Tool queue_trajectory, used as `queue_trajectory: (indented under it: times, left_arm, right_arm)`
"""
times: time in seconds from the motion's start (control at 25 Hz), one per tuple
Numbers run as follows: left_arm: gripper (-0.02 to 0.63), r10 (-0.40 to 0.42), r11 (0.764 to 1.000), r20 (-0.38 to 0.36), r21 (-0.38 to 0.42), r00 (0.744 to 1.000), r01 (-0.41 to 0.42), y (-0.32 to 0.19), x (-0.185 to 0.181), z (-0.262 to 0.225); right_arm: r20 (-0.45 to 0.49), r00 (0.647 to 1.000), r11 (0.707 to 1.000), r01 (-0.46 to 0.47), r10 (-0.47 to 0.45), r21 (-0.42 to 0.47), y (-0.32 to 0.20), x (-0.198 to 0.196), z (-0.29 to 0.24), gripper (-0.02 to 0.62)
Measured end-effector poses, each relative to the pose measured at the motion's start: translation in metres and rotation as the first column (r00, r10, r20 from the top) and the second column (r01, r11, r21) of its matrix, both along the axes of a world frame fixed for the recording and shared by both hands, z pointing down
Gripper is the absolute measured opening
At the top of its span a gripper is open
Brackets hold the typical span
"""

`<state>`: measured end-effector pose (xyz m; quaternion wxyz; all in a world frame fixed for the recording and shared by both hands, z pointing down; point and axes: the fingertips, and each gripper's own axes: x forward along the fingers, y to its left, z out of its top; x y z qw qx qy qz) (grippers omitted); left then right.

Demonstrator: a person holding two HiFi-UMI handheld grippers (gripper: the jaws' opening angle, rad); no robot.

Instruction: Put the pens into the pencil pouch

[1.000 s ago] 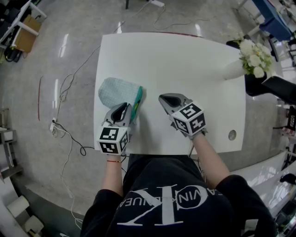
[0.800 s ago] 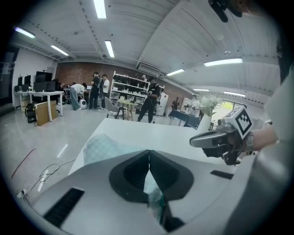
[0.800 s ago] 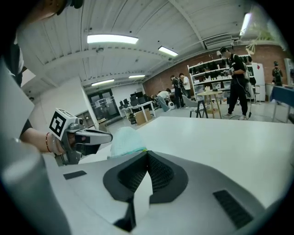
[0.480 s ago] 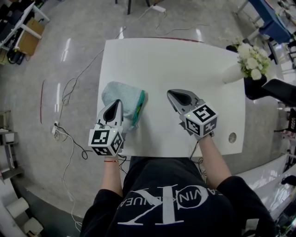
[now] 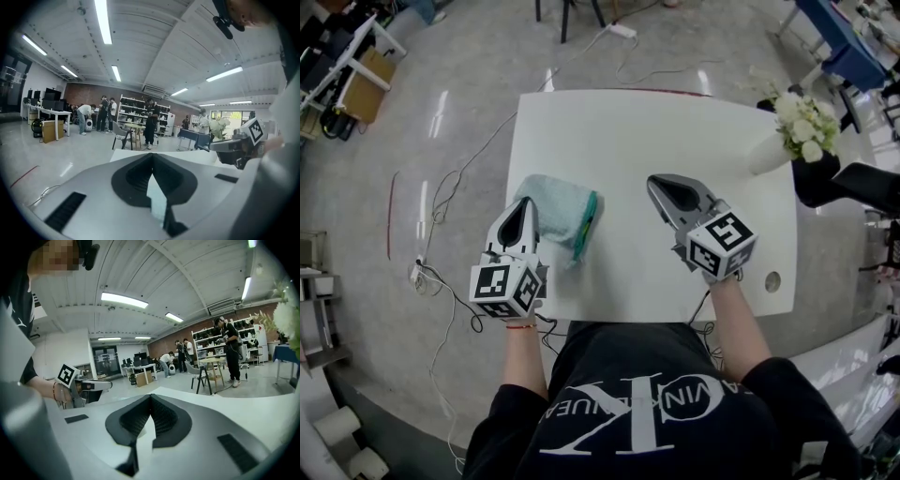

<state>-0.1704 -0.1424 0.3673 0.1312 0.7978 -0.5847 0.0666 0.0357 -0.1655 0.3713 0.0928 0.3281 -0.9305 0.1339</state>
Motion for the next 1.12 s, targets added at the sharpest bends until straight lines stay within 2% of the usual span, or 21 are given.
queue_trajectory:
  times: [0.52,1.12]
  left_arm:
    - [0.003,-0.030,0.993,-0.004,0.110,1.000,0.030,0.003,-0.019,-0.047]
    - [0.003,-0.036,0.978,0.001,0.204,0.999,0.035,0.005,-0.031,-0.081]
  right_arm:
    - [0.030,0.999,0.994,-0.048,0.045,0.099,-0.002,0.007,-0.036,0.009]
    - [0.060,0.995,0.984,-0.085,0.077,0.155,-0.003,0.011,-0.064,0.009]
